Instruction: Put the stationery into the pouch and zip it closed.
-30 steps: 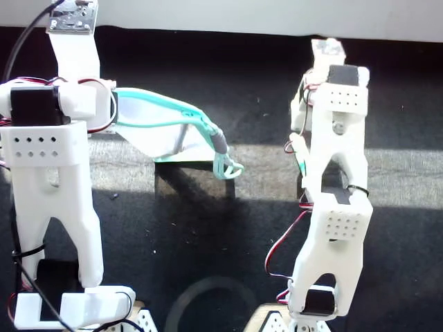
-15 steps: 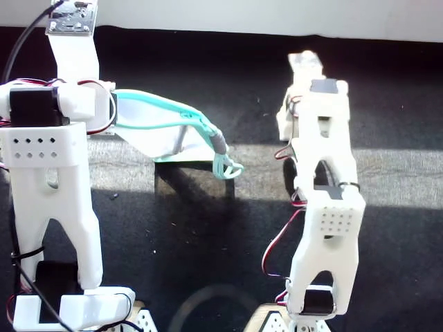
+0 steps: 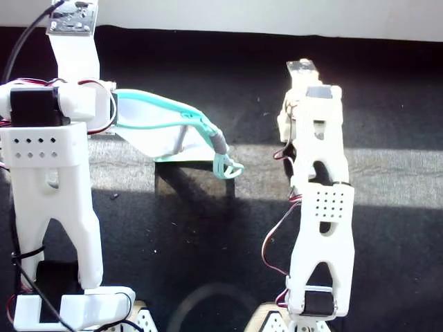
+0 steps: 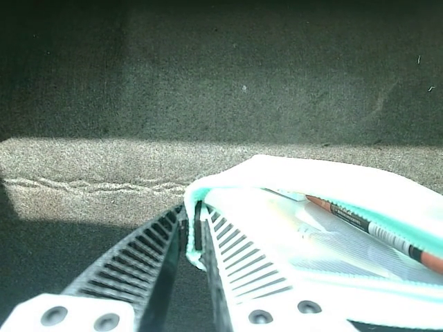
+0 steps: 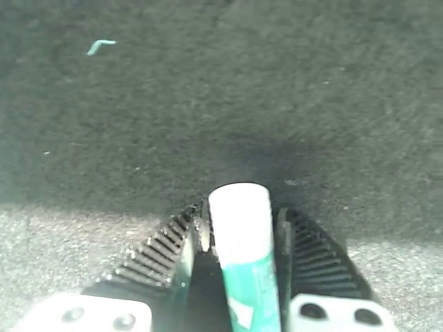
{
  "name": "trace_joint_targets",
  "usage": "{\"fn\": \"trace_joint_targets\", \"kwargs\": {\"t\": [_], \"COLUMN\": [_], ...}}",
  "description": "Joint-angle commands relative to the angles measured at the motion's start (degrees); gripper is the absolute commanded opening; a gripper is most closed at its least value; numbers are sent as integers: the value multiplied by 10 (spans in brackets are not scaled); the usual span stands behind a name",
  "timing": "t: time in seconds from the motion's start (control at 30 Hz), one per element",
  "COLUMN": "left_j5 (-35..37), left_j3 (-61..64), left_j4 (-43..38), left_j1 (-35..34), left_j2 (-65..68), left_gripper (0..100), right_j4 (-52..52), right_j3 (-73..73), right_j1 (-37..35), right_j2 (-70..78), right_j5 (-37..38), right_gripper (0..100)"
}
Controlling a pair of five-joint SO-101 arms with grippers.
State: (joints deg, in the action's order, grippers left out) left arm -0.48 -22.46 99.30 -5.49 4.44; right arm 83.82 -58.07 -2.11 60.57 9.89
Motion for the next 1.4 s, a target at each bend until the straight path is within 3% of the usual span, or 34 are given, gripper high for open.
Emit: {"fn": "trace_joint_targets", "kwargs": {"t": [0.0,0.23,0.33,0.67,0.83,0.97,1.1,1.37], "left_j5": [2,2,2,2,4,10,66,71], "left_j3": [50,50,50,50,48,45,44,44], "left_j4": [20,19,19,18,17,16,9,-49], "left_j1": [15,15,15,29,37,54,78,97], "left_j2": [16,16,16,16,16,16,18,18], "left_gripper": [9,9,9,9,9,9,9,9], "right_j4": [16,174,172,170,119,84,89,74], "right_j3": [-61,-307,-455,-413,-415,-413,-409,-366], "right_j1": [-11,-13,-19,-176,-232,-281,-321,-339], "right_j2": [1,0,-11,-334,-415,-440,-436,-388], "right_j5": [6,5,4,-28,-29,-29,-29,-33], "right_gripper": [21,6,6,6,6,6,6,6]}}
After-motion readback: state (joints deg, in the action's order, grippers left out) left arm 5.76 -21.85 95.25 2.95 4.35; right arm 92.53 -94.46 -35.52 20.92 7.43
